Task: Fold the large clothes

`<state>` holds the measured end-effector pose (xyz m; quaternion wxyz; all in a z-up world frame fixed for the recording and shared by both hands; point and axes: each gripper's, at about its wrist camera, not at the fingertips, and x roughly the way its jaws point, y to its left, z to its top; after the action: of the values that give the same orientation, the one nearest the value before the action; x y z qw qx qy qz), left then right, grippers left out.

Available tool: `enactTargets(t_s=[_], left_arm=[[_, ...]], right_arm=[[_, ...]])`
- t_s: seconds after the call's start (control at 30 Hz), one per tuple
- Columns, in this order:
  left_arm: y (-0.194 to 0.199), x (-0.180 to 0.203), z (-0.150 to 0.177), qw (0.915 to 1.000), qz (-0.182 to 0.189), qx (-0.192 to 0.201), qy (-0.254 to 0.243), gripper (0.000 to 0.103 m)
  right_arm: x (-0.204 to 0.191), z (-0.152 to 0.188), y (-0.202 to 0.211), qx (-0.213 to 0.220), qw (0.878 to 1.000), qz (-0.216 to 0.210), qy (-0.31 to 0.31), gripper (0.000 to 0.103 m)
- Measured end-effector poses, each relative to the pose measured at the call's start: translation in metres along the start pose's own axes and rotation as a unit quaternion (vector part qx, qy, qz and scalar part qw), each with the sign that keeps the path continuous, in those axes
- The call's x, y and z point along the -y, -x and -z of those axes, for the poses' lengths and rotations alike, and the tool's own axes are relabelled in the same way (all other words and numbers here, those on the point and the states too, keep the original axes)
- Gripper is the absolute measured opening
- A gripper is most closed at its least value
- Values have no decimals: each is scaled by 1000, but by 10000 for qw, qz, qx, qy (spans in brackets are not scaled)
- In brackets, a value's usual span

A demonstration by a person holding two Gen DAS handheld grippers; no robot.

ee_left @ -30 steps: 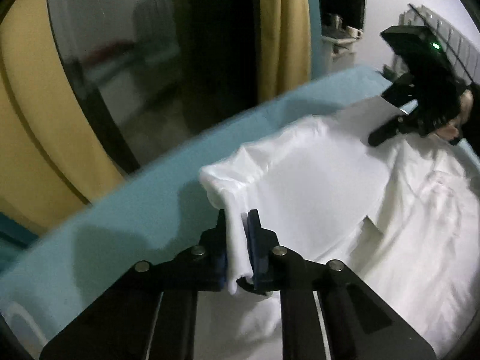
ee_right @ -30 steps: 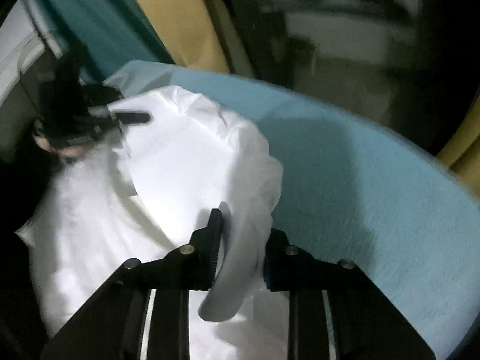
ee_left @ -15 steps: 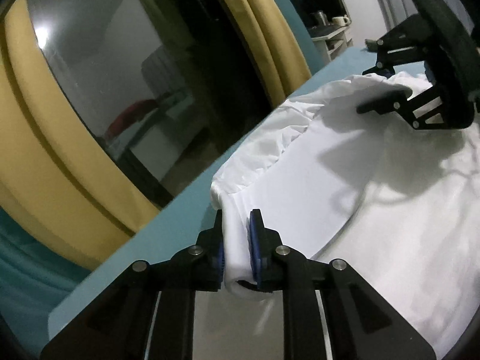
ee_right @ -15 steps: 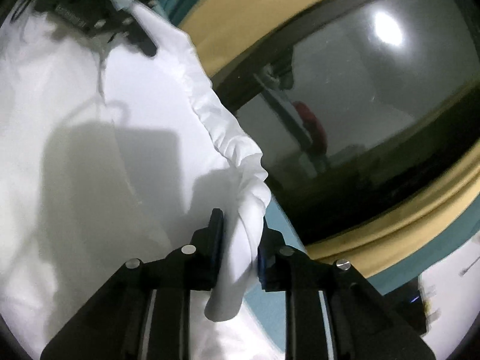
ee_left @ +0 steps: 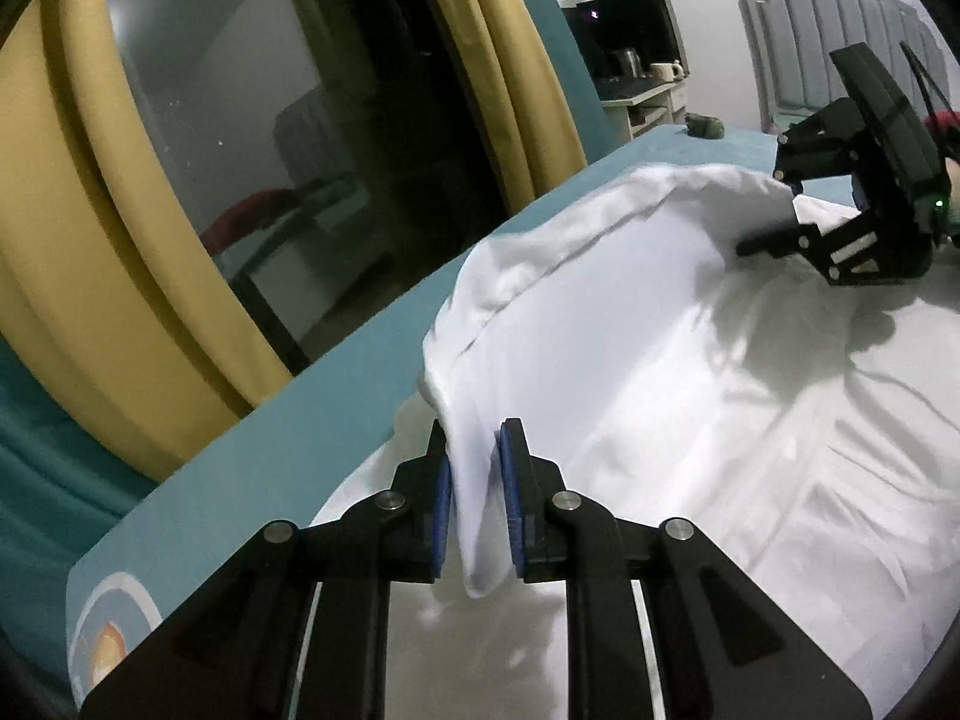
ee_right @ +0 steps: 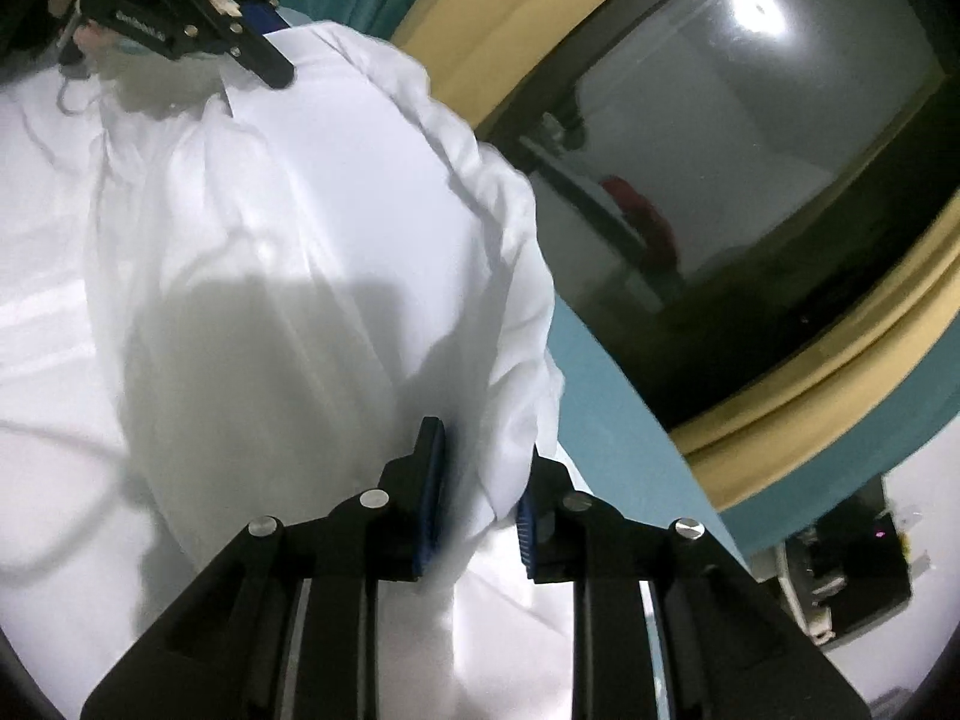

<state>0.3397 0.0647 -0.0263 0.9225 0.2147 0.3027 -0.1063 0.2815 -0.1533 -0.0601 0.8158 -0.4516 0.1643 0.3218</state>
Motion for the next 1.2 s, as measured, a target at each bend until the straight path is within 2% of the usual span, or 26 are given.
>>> enactTargets(t_s=[0.07,0.23,0.3,0.43,0.5,0.57,0.63,0.73,0.8,0.93,1.0,1.03,1.07,1.1,1.2], left_arm=[[2,4,0,9999,-12,-28,-117,17],[-6,5,-5,9993,-262,-71,-262,16],[-9,2,-5,9990,-383,-99,-228,15],[-25,-9,-11,9957,-897,-80,-214,14],[-35,-14,-15,9923,-1209,-19,-262,14],[-46,-15,-17,9909,-1313,-65,-294,14],[-53,-13,-13,9923,-1183,-184,-320,14],[-49,0,-2,9922,-1075,-237,-588,14],[-43,5,4,9931,-856,-393,-692,14],[-28,2,19,9951,-577,-600,-531,14],[-17,-2,25,9961,-397,-726,-322,14],[-14,-2,27,9960,-367,-769,-276,19],[-8,-3,30,9957,-342,-838,-201,20],[-4,-6,33,9954,-335,-884,-124,22],[21,-12,42,9956,-171,-877,267,38]], right_arm=[[-3,-3,0,21,9998,189,70,14],[-9,-18,-1,268,9907,1196,588,13],[-9,-28,-9,329,9861,1449,745,13],[-21,-37,-29,369,9747,1827,1231,13],[-24,-40,-47,299,9713,1866,1443,13],[-25,-41,-60,247,9720,1771,1527,13],[-22,-36,-68,86,9782,1453,1484,13],[-19,-29,-68,-37,9896,791,1198,13],[-15,-21,-65,-243,9943,326,984,16],[2,-16,-53,-389,9981,-45,479,22],[11,-13,-44,-512,9981,-243,220,29],[13,-11,-38,-583,9977,-330,126,36],[15,-8,-33,-649,9970,-424,69,41],[16,-8,-29,-695,9963,-503,28,41],[27,-4,-9,-803,9937,-748,-223,46]])
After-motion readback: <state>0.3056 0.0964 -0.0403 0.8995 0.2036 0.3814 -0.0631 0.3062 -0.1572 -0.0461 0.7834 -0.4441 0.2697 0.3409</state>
